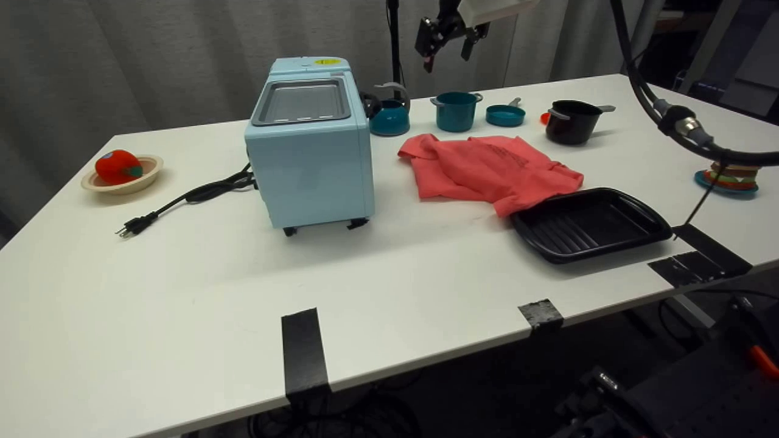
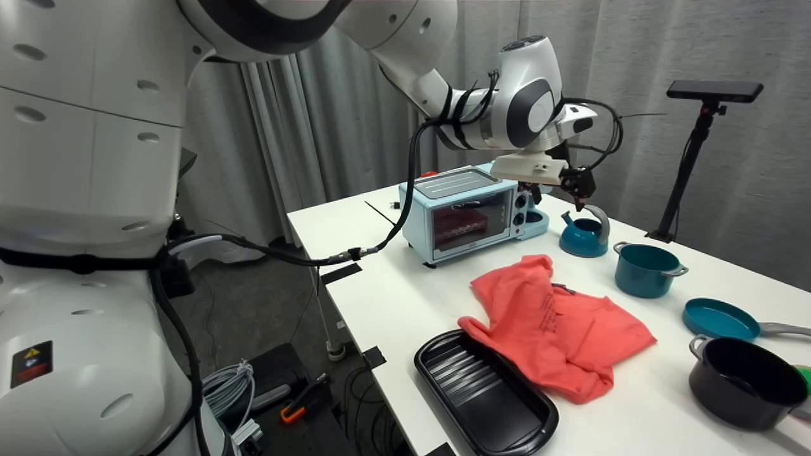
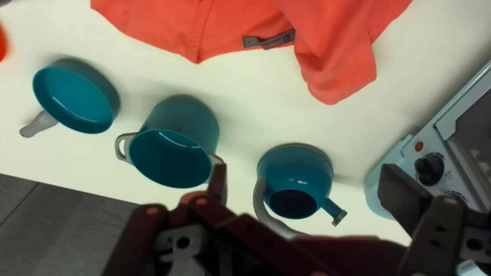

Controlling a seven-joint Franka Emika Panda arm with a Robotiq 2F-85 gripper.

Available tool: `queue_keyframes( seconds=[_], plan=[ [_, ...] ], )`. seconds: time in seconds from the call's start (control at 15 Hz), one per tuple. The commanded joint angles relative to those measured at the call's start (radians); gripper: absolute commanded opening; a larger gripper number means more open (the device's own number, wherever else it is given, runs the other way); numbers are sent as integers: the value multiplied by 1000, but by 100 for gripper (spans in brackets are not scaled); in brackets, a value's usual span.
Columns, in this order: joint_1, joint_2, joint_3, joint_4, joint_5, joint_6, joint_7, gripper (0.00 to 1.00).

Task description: Fold the shirt

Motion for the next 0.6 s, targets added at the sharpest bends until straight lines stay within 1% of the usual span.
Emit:
queue_keyframes(
  seconds=[0.0,0.27,0.53],
  plan=[
    [13,-106,30,-163,21,-35,18,100],
    [9,-149,64,-263,42,-78,3,100],
    [6,-161,56,-316,32,-133,16,100]
  ],
)
